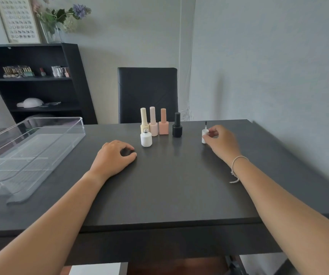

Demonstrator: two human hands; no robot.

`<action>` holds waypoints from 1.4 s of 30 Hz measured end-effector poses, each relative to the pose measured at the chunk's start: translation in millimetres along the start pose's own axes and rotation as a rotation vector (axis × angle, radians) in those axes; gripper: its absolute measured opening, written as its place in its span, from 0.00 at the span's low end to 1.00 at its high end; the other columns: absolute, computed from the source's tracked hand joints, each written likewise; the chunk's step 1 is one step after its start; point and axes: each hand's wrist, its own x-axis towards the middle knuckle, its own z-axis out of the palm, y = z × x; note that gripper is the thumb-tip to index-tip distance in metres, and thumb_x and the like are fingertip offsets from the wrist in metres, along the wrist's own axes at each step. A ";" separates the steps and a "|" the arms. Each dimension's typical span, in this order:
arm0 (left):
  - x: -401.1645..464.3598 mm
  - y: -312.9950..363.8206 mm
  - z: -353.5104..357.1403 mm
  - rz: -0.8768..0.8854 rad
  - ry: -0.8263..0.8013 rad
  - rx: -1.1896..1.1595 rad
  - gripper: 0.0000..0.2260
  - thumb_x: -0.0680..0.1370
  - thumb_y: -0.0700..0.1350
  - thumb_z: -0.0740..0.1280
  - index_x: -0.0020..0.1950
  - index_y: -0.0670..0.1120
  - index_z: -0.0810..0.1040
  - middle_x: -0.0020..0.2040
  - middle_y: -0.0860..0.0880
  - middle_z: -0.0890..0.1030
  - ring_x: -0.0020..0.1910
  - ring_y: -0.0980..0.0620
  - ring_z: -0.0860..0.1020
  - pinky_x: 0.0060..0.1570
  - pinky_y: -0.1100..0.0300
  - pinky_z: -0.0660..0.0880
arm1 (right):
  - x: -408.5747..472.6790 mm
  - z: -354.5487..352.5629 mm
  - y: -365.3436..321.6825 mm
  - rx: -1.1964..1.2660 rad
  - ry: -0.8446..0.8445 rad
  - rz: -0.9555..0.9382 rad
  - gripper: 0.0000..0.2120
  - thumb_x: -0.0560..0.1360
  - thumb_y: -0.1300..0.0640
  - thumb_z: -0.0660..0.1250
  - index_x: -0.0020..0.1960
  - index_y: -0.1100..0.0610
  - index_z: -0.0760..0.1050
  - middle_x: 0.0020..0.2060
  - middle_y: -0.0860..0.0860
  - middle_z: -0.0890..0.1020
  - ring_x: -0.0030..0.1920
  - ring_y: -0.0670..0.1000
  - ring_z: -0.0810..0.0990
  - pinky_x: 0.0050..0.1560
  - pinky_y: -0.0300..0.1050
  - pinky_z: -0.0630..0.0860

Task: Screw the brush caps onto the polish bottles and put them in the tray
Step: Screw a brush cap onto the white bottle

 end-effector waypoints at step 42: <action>13.4 55.4 28.3 0.151 0.140 -0.409 0.16 0.68 0.43 0.74 0.52 0.50 0.74 0.46 0.51 0.76 0.43 0.56 0.75 0.41 0.73 0.72 | -28.9 23.6 -52.2 0.438 -0.168 -0.296 0.06 0.74 0.64 0.63 0.45 0.54 0.75 0.38 0.43 0.77 0.32 0.36 0.71 0.34 0.25 0.66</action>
